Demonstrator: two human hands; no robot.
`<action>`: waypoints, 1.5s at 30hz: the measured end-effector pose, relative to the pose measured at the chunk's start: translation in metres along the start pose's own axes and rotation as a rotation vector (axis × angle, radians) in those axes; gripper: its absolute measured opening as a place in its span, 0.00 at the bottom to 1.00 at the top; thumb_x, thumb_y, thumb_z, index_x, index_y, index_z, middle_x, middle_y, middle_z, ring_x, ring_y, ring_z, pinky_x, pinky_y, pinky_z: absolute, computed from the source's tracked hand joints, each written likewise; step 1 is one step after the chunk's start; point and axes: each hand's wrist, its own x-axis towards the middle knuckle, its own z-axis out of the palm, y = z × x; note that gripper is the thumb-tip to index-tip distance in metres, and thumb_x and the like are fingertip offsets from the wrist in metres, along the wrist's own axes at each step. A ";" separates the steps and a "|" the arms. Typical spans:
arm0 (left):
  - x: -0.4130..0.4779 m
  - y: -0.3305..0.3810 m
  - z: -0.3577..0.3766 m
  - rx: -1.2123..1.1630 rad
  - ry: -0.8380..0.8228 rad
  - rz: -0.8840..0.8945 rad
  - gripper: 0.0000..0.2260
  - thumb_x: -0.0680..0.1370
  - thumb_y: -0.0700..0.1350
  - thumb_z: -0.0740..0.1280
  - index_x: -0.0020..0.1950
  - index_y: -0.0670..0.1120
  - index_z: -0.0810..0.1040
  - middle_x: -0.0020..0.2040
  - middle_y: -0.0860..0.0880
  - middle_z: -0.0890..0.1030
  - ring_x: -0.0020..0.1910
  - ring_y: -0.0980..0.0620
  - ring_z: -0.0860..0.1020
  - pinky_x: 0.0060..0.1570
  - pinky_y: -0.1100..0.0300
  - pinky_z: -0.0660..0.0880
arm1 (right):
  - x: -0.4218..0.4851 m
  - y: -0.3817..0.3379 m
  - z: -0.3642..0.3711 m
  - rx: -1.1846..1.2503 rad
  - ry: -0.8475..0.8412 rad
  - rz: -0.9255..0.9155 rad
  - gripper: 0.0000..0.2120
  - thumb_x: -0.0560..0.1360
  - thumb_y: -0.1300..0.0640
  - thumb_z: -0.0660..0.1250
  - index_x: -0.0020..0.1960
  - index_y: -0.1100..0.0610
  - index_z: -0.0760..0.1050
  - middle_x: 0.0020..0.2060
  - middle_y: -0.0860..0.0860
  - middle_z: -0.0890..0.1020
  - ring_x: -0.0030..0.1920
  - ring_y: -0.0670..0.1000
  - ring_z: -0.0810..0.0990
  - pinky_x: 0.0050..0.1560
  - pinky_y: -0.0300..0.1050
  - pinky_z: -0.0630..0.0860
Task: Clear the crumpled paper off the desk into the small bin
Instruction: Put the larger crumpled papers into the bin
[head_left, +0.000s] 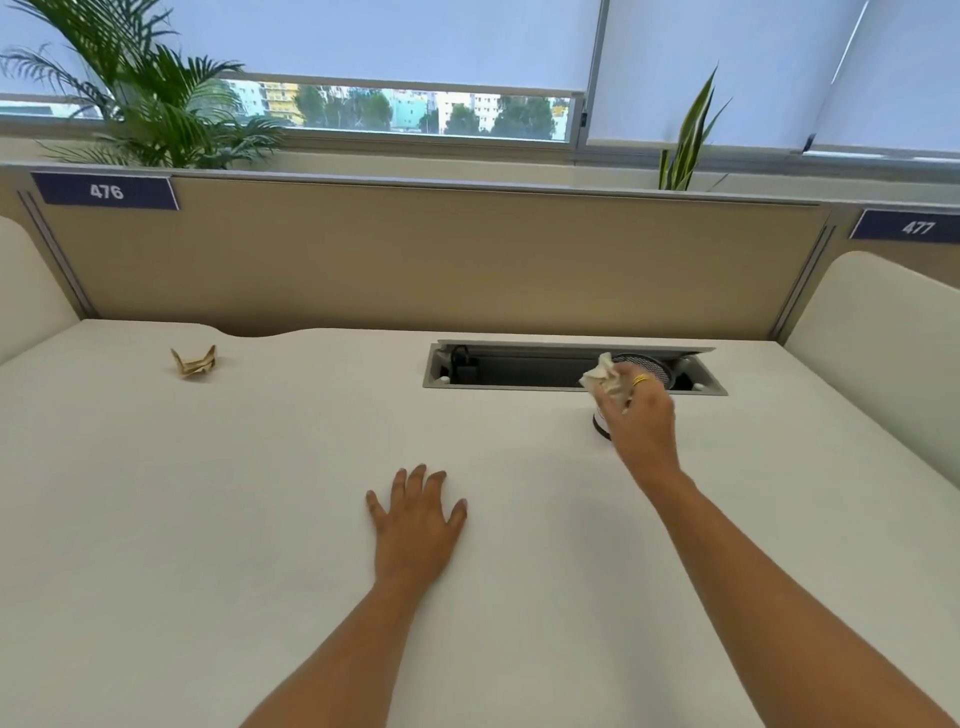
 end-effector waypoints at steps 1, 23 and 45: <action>0.000 0.000 0.000 0.002 0.002 0.002 0.23 0.79 0.58 0.53 0.72 0.53 0.61 0.76 0.52 0.59 0.77 0.51 0.53 0.73 0.40 0.47 | 0.008 0.003 -0.004 -0.009 0.034 0.013 0.19 0.74 0.54 0.69 0.60 0.64 0.74 0.55 0.62 0.79 0.55 0.60 0.77 0.56 0.47 0.71; -0.003 0.001 -0.002 0.020 0.030 -0.011 0.21 0.80 0.57 0.53 0.72 0.52 0.61 0.75 0.53 0.60 0.76 0.53 0.53 0.73 0.41 0.49 | 0.046 0.044 0.013 -0.676 -0.163 -0.047 0.27 0.79 0.45 0.56 0.68 0.64 0.65 0.68 0.60 0.71 0.67 0.59 0.67 0.66 0.56 0.65; -0.004 0.003 -0.003 0.050 0.021 -0.030 0.21 0.80 0.57 0.52 0.72 0.54 0.60 0.75 0.54 0.59 0.76 0.53 0.54 0.74 0.42 0.49 | 0.067 0.052 0.014 -0.753 -0.426 0.040 0.25 0.76 0.39 0.57 0.55 0.62 0.74 0.54 0.58 0.81 0.58 0.59 0.76 0.63 0.57 0.67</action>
